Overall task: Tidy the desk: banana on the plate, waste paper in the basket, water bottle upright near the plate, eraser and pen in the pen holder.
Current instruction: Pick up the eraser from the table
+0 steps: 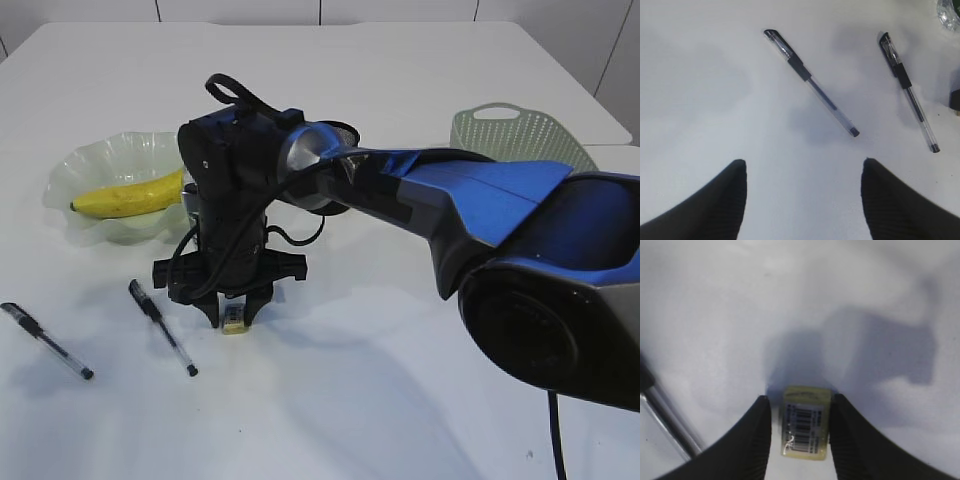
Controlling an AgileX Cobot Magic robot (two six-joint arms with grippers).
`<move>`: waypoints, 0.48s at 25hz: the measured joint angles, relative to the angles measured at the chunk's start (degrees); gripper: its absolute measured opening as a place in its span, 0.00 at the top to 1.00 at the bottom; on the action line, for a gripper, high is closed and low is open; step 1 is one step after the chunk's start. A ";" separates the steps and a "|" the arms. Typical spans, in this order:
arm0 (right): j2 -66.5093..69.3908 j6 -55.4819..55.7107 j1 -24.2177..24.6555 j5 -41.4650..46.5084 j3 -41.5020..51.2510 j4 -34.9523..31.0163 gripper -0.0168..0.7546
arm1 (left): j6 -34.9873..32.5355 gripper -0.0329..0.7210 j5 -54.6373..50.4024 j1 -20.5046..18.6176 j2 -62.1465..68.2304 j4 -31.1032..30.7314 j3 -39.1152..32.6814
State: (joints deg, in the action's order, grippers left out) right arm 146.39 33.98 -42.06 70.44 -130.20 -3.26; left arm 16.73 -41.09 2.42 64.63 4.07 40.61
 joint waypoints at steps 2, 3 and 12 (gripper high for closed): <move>0.00 0.00 0.00 0.00 0.00 -0.09 0.61 | 0.00 0.29 0.00 0.00 0.00 0.00 0.00; 0.00 0.00 0.00 0.00 0.00 -0.09 0.63 | 0.00 0.29 0.00 0.00 0.00 0.00 0.00; 0.00 0.00 0.00 0.00 -0.63 -2.58 0.78 | 0.00 0.29 0.00 0.00 0.00 -0.02 0.00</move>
State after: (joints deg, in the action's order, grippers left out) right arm 146.39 33.98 -42.06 70.44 -130.83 -5.85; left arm 16.73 -41.09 2.42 64.63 4.05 40.61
